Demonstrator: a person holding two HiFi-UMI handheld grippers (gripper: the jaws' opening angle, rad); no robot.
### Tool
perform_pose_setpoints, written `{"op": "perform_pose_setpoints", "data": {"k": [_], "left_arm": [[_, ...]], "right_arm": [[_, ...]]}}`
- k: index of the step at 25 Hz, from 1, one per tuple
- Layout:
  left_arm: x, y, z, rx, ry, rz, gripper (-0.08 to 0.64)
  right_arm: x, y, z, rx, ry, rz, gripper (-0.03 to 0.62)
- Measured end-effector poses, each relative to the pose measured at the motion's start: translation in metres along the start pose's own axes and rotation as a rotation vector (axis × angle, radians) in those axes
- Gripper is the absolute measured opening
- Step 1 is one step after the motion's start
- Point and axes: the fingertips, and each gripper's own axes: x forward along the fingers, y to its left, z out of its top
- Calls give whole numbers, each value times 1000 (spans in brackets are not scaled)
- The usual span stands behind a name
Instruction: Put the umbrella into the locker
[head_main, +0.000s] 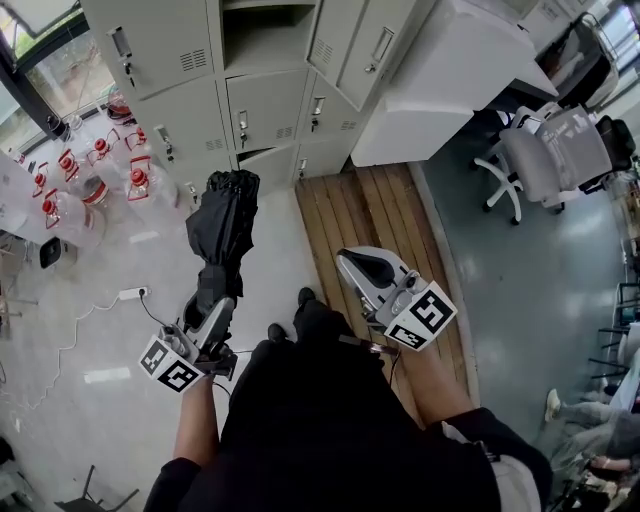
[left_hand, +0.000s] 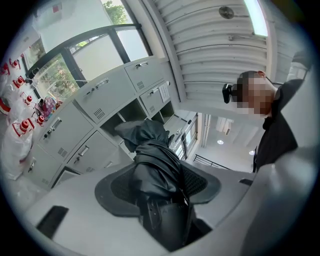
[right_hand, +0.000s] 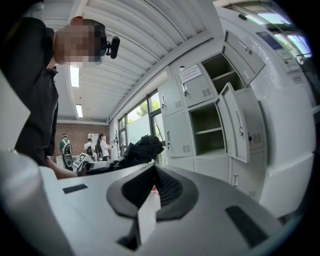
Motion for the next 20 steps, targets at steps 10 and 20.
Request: {"op": "perform_pose_setpoints", "data": {"k": [10,20], "left_arm": [[34,40,2,-44,35,26,245],[90,78,35,-14,29,54,245]], "right_arm": [[39,-27,-14,8,32,32,11],[96,-89,-3,10,0,83,11]]}}
